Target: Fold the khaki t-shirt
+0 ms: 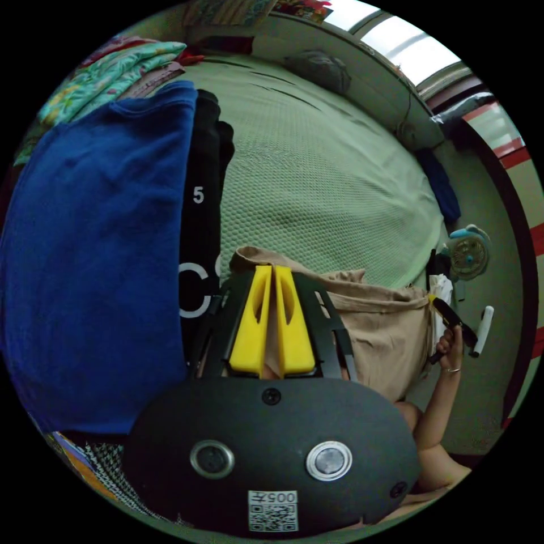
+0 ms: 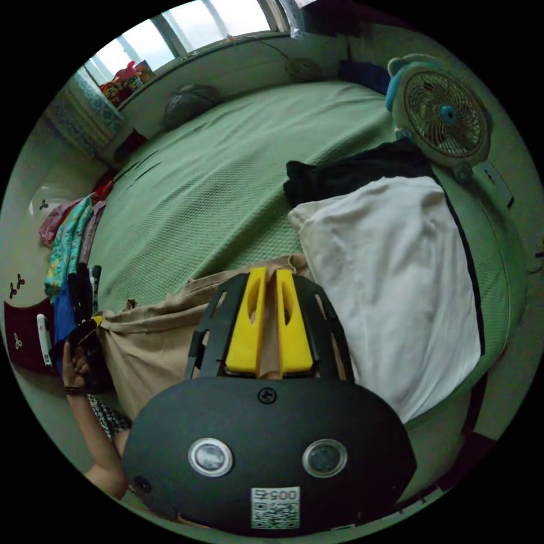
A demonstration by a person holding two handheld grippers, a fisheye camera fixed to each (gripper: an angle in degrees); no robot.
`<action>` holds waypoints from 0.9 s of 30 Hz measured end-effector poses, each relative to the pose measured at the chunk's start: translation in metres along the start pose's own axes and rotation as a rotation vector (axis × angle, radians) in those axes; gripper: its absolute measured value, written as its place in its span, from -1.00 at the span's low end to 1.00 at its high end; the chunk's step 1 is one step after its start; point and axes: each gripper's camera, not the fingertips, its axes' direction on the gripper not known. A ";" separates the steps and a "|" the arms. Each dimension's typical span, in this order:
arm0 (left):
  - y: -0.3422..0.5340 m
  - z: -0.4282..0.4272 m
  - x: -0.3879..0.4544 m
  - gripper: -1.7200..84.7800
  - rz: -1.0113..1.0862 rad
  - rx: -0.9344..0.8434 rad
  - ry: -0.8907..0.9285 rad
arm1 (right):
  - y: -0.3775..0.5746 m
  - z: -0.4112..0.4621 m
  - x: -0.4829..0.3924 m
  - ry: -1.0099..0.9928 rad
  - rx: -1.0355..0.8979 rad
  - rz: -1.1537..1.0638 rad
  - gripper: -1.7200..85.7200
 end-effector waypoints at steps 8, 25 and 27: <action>0.025 -0.022 0.027 -0.83 0.012 0.085 -0.021 | 0.029 -0.013 -0.062 0.009 0.087 -0.239 -0.82; 0.048 0.042 0.175 -0.70 0.409 -0.038 -0.108 | 0.061 0.058 -0.175 0.119 -0.046 -0.594 -0.79; 0.046 0.051 0.185 -0.76 0.386 -0.042 -0.194 | 0.061 0.061 -0.178 0.145 -0.035 -0.572 -0.88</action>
